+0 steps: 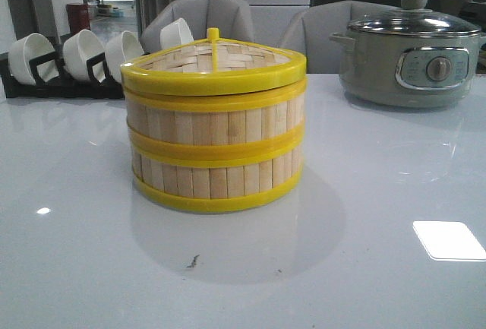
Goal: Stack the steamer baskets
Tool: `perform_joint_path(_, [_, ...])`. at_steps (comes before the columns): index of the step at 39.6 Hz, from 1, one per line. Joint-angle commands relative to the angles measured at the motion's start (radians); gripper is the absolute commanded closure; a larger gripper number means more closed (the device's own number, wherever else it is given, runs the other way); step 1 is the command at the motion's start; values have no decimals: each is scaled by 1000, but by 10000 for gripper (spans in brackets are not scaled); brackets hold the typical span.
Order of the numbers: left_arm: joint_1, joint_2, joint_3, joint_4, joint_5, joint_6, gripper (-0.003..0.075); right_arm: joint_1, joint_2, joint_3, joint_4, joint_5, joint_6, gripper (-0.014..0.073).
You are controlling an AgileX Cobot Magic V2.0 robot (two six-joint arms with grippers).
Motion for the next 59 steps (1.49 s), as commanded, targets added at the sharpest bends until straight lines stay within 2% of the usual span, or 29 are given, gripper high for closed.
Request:
perform_joint_path(1, [0,-14,1,-5,-120,-1,625,-6,10,-27,-14,-85,0,538])
perform_joint_path(6, [0,-14,1,29,-149,-1,625,-6,10,-27,-14,-85,0,538])
perform_joint_path(21, [0,-14,1,57,-124,-1,625,-6,10,-27,-14,-85,0,538])
perform_joint_path(59, [0,-14,1,57,-124,-1,625,-6,10,-27,-14,-85,0,538])
